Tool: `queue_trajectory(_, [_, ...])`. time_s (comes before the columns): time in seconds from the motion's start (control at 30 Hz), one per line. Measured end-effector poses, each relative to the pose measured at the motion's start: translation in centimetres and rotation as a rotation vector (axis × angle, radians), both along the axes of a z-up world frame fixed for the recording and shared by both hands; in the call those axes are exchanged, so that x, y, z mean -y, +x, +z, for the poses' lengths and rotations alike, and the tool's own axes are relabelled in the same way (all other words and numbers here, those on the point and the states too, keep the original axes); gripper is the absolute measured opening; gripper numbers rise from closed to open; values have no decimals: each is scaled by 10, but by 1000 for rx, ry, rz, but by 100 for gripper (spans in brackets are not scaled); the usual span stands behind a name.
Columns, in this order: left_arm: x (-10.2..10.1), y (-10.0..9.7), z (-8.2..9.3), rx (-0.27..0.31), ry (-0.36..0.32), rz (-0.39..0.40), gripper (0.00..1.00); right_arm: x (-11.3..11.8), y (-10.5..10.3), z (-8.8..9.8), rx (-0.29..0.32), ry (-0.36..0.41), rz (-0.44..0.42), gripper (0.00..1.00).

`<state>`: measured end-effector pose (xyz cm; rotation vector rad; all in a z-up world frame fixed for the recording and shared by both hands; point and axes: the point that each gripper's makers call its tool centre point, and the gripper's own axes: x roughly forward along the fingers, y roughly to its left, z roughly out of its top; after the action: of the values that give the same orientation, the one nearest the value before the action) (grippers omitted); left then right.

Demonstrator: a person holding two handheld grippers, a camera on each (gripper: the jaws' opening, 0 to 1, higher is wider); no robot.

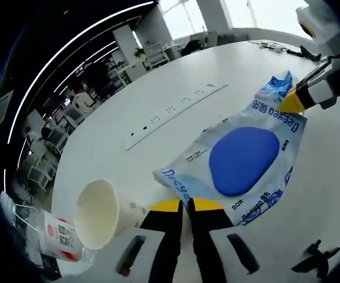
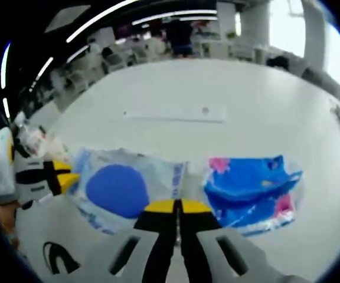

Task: Arrange the tabletop items into an orderly group along one side of the table until the central work area is clear of visible clutter.

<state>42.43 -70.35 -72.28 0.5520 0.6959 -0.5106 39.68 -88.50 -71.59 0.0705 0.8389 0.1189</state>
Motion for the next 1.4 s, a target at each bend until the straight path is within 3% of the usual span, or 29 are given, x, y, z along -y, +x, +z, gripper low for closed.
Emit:
queue_trajectory(0.5, [-1,4,-2,23,21,-1,6,4,4,-3,17,5,-35,0])
queue_trajectory(0.73, [-2,7,-1,36,45,-16,9,8,4,-4,19,-28,-29,1])
queue_trajectory(0.9, [-4,7,2,31,23,2,10,10,3,-2,24,-42,-26,4])
queue_trajectory(1.17, [-4,6,11,54,32,-18,15,5,2,6,50,-34,-8,8])
queue_trajectory(1.4, [-2,-1,23,58,-6,-24,18,0,3,21,85,-27,7,16])
